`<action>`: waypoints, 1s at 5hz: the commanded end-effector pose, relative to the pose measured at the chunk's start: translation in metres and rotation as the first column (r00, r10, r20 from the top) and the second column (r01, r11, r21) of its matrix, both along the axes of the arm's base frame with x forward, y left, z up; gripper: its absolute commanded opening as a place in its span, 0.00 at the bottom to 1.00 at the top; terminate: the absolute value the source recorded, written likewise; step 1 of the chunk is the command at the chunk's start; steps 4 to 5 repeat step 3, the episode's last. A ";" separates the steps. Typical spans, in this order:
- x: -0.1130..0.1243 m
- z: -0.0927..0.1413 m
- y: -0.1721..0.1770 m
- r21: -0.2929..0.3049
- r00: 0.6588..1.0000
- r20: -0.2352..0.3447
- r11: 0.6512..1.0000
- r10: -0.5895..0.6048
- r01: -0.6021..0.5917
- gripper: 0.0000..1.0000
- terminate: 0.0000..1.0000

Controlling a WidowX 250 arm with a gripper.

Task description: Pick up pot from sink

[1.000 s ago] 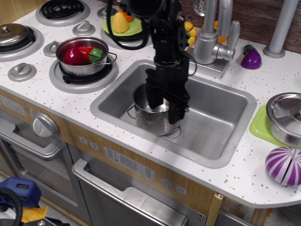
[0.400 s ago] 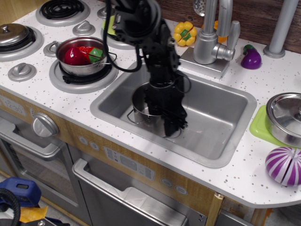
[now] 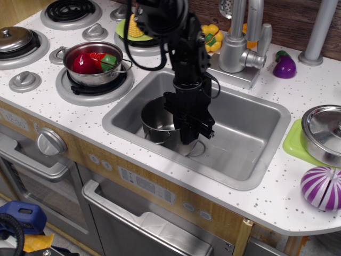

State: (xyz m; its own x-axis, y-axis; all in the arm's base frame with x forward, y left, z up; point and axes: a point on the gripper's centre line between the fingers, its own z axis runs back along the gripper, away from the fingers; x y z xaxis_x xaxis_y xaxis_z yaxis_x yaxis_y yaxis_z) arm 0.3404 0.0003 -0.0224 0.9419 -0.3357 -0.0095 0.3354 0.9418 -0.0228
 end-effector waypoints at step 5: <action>0.018 0.111 -0.015 0.147 0.998 0.061 0.989 0.025 -0.033 0.00 1.00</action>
